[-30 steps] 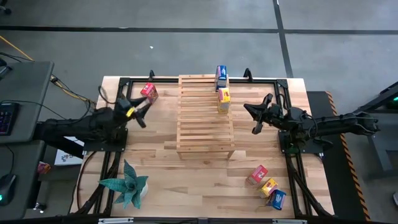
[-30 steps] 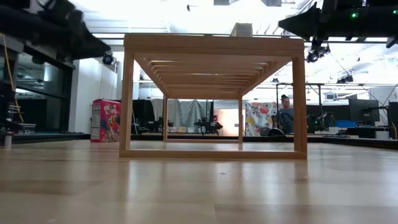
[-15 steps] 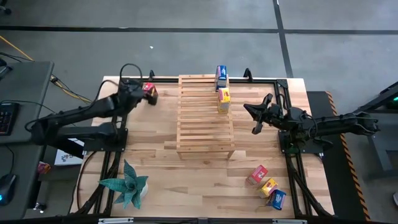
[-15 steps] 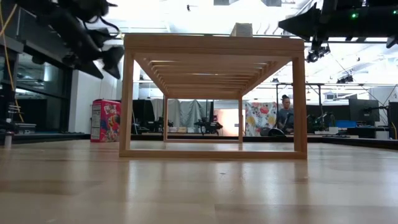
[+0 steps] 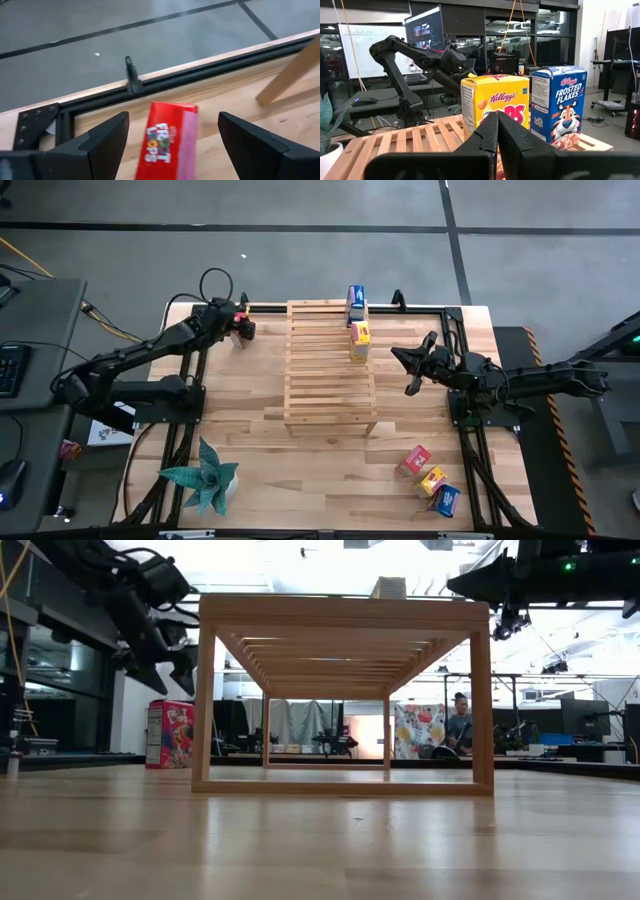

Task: Stack cereal on shelf
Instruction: Put the top red cereal box on the shelf

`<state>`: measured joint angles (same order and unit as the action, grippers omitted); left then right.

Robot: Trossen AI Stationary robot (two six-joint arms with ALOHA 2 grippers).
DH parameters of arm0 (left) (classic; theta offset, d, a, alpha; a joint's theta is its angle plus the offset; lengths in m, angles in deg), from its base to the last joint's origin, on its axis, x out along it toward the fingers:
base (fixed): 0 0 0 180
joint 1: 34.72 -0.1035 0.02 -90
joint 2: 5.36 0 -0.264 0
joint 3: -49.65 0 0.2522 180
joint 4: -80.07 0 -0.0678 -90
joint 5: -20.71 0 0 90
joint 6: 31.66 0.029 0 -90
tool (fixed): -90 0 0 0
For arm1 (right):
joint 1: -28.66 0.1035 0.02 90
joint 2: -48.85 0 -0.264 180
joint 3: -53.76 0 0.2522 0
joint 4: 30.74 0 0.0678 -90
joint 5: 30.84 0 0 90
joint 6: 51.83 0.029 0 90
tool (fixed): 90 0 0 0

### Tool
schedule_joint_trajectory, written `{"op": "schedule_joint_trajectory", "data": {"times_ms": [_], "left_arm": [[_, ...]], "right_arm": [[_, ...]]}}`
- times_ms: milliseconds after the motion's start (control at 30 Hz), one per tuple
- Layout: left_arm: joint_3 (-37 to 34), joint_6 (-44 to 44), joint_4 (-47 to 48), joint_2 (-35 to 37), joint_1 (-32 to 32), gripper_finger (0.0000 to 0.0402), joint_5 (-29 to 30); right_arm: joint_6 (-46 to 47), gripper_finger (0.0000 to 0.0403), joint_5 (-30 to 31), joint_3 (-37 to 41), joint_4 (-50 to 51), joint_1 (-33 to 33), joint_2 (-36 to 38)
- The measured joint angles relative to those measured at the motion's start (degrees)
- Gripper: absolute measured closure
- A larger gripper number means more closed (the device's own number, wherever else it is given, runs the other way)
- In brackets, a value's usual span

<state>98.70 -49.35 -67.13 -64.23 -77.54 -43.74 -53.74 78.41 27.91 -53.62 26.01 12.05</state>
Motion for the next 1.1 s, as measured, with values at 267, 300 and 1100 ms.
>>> {"op": "schedule_joint_trajectory", "data": {"times_ms": [267,300,1100], "left_arm": [[0.1,7.1,-1.0,-1.9,-5.5,0.0104,-10.7],[0.1,7.6,-1.0,-2.0,-6.1,0.0104,-11.7],[0.1,10.0,3.7,-7.5,-9.0,0.0116,-16.2]], "right_arm": [[0.6,0.0402,0.0,0.0,0.0,0.0,0.0],[0.6,0.0402,0.0,0.0,0.0,0.0,0.0],[1.1,0.0402,-0.2,0.0,0.0,0.0,0.0]]}}
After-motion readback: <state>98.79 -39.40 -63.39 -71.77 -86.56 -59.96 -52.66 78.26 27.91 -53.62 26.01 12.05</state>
